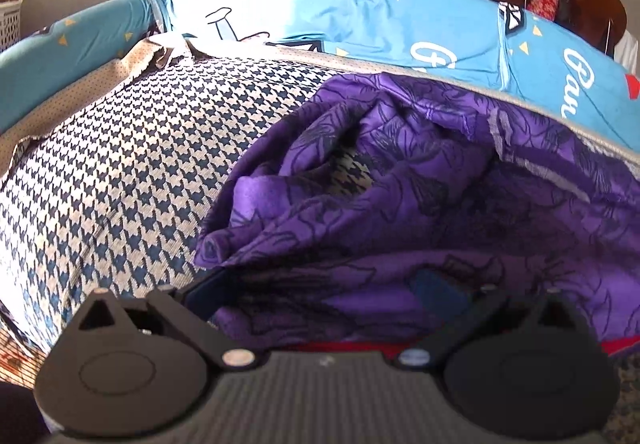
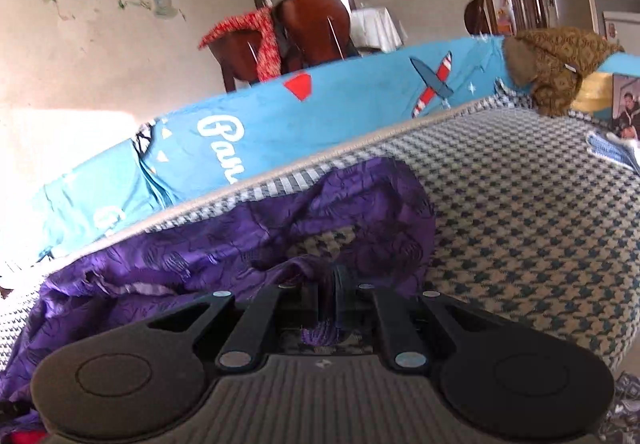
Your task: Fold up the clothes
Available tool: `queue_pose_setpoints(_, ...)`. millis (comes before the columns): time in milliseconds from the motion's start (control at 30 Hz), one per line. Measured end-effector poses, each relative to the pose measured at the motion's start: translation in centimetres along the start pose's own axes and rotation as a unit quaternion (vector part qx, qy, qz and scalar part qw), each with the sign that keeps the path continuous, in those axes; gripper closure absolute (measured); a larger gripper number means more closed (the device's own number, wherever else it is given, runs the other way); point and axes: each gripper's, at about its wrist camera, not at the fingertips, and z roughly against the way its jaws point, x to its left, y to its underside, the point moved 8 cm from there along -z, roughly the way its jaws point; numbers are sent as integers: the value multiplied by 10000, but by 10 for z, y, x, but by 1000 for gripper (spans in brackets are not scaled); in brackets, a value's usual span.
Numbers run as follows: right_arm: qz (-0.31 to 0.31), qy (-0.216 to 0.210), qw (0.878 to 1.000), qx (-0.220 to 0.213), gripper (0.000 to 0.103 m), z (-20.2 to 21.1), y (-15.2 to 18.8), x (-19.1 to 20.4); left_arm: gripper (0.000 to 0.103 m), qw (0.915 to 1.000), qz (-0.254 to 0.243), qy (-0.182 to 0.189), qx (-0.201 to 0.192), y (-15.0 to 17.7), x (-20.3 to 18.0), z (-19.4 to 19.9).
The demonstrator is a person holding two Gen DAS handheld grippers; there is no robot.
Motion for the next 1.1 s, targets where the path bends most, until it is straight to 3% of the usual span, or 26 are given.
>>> queue_pose_setpoints(233, -217, 133, 9965, 791, 90, -22, 20, -8, 0, 9990, 337, 179, 217, 0, 15, -7)
queue_pose_setpoints(567, -292, 100, 9937, 1073, 83, -24, 28, -21, 0, 9987, 357, 303, 210, 3, 32, -1)
queue_pose_setpoints(700, -391, -31, 9931, 1105, 81, -17, 29, -24, 0, 9986, 296, 405, 191, 5, 34, 4)
queue_pose_setpoints(1100, -580, -223, 9963, 600, 81, 13, 30, -26, 0, 9977, -53, 600, 312, 28, 16, 18)
